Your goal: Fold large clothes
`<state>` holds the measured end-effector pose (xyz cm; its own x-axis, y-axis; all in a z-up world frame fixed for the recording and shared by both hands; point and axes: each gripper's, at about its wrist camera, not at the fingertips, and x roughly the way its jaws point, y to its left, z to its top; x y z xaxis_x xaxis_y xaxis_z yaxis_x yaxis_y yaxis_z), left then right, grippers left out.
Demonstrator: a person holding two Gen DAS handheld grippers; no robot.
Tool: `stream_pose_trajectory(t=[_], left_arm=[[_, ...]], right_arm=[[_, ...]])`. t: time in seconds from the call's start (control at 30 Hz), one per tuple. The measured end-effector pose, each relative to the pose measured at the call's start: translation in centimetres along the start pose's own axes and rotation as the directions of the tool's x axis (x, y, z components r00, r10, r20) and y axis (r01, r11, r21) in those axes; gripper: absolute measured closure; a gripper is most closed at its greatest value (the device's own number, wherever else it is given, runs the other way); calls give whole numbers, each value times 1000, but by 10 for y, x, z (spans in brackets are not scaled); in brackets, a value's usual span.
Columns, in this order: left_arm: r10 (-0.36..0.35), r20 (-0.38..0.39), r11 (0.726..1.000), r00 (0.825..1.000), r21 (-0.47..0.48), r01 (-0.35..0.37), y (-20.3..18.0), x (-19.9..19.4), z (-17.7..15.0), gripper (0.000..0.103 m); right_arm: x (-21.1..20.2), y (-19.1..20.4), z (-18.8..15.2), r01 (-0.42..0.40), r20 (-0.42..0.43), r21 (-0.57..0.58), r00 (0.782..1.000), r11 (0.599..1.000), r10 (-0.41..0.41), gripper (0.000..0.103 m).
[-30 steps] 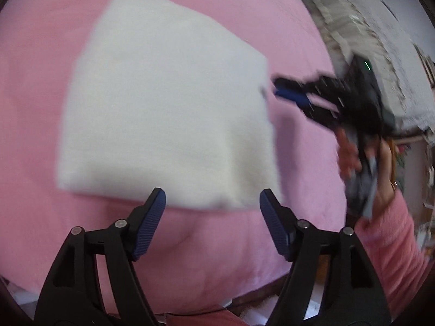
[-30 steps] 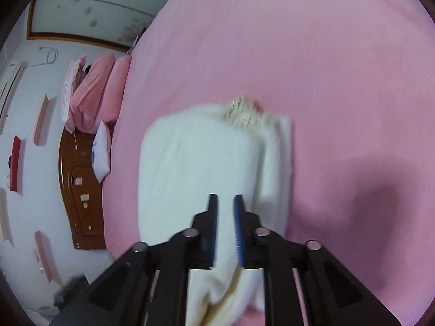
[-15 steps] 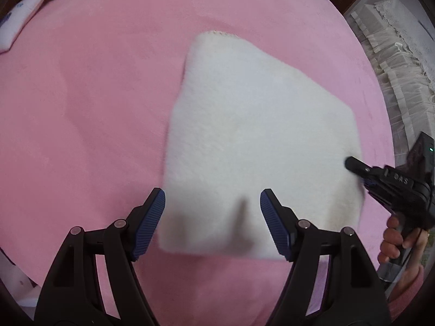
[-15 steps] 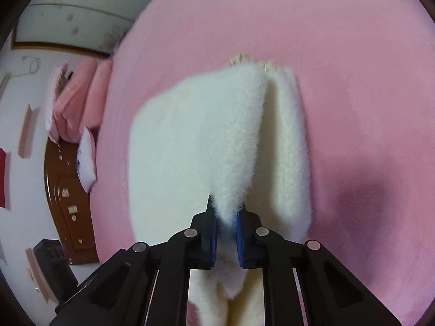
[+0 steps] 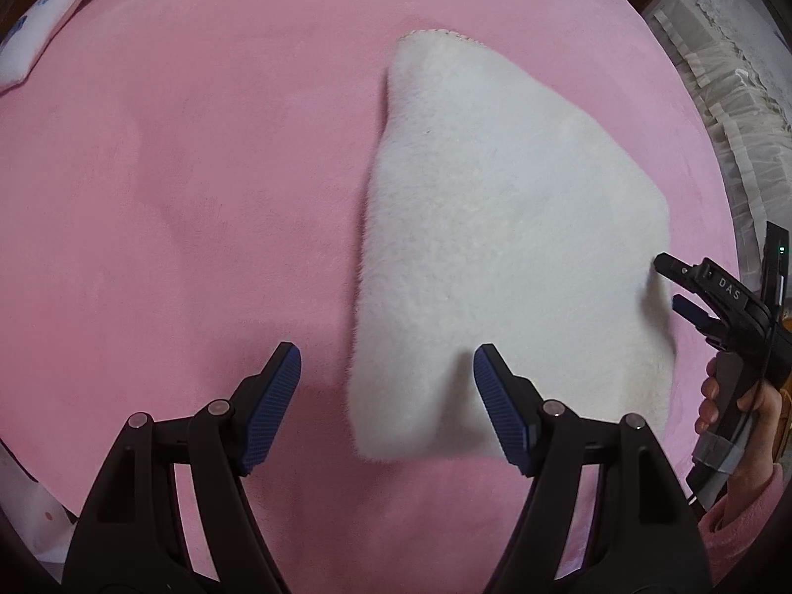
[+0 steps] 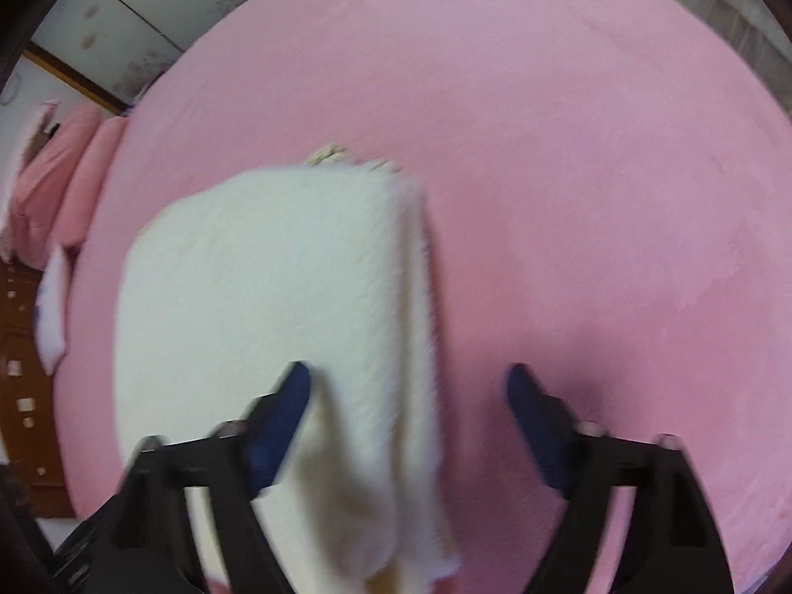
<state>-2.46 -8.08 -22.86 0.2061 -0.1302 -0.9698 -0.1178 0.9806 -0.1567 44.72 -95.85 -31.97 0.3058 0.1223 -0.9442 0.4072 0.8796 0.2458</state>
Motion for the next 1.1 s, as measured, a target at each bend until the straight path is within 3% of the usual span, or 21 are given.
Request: stream_pose_trajectory(t=[0.07, 0.13, 0.17, 0.23, 0.33, 0.4, 0.47, 0.57, 0.63, 0.67, 0.77, 0.83, 0.9, 0.97, 1.07, 1.1], left_arm=[[2, 8, 1000, 1000, -8, -2, 1, -1, 0, 33], [6, 15, 1000, 1000, -14, -6, 1, 2, 5, 33], [9, 15, 1000, 1000, -16, -9, 2, 2, 5, 33], [14, 9, 1000, 1000, -21, -13, 4, 5, 7, 33], [5, 3, 999, 1000, -50, -5, 9, 4, 6, 33], [-28, 9, 996, 1000, -80, 28, 12, -1, 4, 33], [-42, 11, 995, 999, -95, 43, 13, -2, 3, 33], [-26, 1, 995, 1000, -91, 26, 11, 0, 2, 33], [-20, 3, 996, 1000, -83, 20, 8, -1, 3, 33], [-22, 7, 997, 1000, -79, 22, 7, -2, 3, 33], [-20, 9, 997, 1000, -70, 21, 2, -3, 4, 33], [-13, 6, 998, 1000, -65, 13, 1, -1, 6, 33], [-10, 6, 998, 1000, -62, 10, 1, -1, 6, 33], [-4, 2, 998, 1000, -61, 4, 1, -1, 7, 33], [-4, 10, 999, 1000, -51, 4, -1, 0, 11, 33], [-1, 15, 999, 1000, -41, 2, -3, 0, 13, 33]], right_arm=[[9, -2, -1, -53, -29, 33, 998, 998, 54, 30], [17, -2, -4, -116, -63, 81, 991, 990, 121, 54], [11, -6, -11, -125, -73, 78, 989, 989, 130, 56], [19, 17, 2, -64, -56, 13, 996, 998, 65, 67], [6, 50, -10, 8, 25, -90, 1000, 996, -6, 83], [-6, 69, -18, -23, 81, -178, 996, 984, 38, 84], [-24, 91, -30, -146, 106, -292, 977, 945, 183, 84], [-47, 115, -47, -271, 139, -409, 925, 871, 354, 84], [-56, 115, -49, -304, 185, -410, 896, 860, 404, 85], [-57, 111, -45, -298, 191, -374, 902, 878, 387, 85], [-37, 66, -32, -199, 132, -203, 965, 959, 229, 85], [-6, 46, -36, -75, 56, -167, 995, 983, 85, 85], [8, 34, -45, -40, 2, -161, 999, 986, 40, 82], [1, 27, -56, -69, 3, -125, 998, 990, 70, 80], [-34, 16, -79, -4, 54, -96, 999, 995, 10, 79], [-46, 19, -91, -28, 81, -91, 996, 995, 35, 79]])
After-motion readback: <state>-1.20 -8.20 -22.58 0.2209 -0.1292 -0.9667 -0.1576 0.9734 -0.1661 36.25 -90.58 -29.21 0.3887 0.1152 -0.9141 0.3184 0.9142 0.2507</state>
